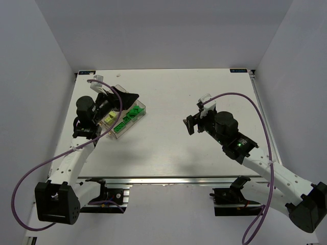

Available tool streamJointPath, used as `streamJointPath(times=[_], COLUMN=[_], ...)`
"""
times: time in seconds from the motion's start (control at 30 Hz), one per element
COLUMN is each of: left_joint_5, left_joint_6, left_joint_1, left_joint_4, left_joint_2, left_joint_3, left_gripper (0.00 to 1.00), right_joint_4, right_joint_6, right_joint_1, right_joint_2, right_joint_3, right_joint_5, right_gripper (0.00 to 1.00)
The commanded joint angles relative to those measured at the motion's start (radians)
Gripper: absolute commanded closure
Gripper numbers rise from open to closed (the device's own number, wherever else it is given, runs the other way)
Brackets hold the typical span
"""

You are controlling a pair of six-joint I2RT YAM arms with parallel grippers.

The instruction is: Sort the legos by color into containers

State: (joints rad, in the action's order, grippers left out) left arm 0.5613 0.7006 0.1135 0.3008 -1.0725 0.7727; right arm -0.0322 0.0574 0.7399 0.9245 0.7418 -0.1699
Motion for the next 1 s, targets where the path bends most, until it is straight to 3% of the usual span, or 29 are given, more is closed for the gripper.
streamJointPath(times=[0.0, 0.97], left_joint_5=[0.015, 0.015], left_joint_6=[0.005, 0.002], left_joint_1=[0.003, 0.008], left_joint_4=[0.024, 0.021], left_joint_2=[-0.003, 0.003], left_joint_3=[0.002, 0.002], left_gripper=[0.02, 0.02], right_joint_4=[-0.041, -0.044], right_joint_6=[-0.018, -0.018], right_joint_1=[0.000, 0.000], right_joint_2=[0.000, 0.020], right_joint_3=[0.014, 0.016], right_joint_5=[-0.022, -0.054], right_gripper=[0.11, 0.11])
